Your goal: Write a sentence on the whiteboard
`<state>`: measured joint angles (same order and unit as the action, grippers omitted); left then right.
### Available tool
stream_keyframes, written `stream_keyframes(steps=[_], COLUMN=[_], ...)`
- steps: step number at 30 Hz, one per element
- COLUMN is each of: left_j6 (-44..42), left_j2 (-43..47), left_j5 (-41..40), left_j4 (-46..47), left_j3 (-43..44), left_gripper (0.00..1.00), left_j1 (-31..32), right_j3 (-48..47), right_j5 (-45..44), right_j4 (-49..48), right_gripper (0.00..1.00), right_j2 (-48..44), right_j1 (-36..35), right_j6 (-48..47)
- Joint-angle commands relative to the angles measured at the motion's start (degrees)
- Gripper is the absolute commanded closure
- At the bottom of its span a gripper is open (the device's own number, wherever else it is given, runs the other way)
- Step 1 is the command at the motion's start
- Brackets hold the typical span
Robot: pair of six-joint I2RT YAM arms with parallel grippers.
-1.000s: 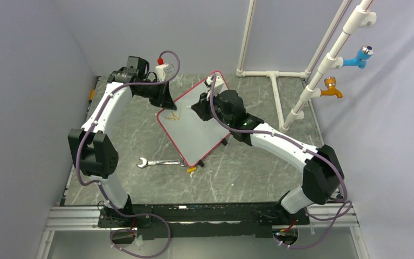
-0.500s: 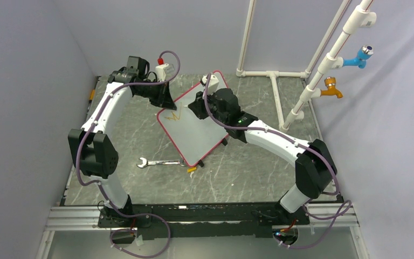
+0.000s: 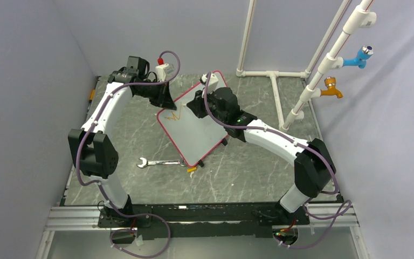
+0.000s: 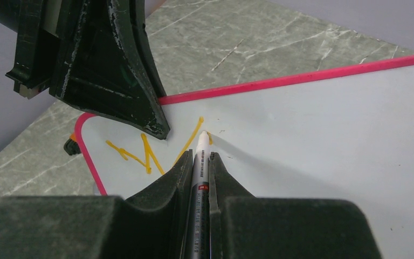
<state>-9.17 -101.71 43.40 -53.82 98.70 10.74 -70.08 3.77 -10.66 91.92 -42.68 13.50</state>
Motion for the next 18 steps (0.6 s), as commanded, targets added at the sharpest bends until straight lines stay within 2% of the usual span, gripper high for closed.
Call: stream_keyframes(steps=[1, 18], left_j6=[-5.6, -5.7], left_j2=[0.8, 0.9], left_j5=[-7.1, -7.2], left_j4=[0.5, 0.4], left_j3=[-1.3, -1.2], left_gripper=[1.00, 1.00], left_j1=[1.7, 1.7], right_j3=[1.1, 6.1], right_j5=[1.4, -2.6], right_j4=[-2.4, -0.5], right_gripper=[1.00, 1.00], right_j2=[-0.1, -3.1], right_j1=[-1.1, -1.7], right_j6=[1.0, 0.9])
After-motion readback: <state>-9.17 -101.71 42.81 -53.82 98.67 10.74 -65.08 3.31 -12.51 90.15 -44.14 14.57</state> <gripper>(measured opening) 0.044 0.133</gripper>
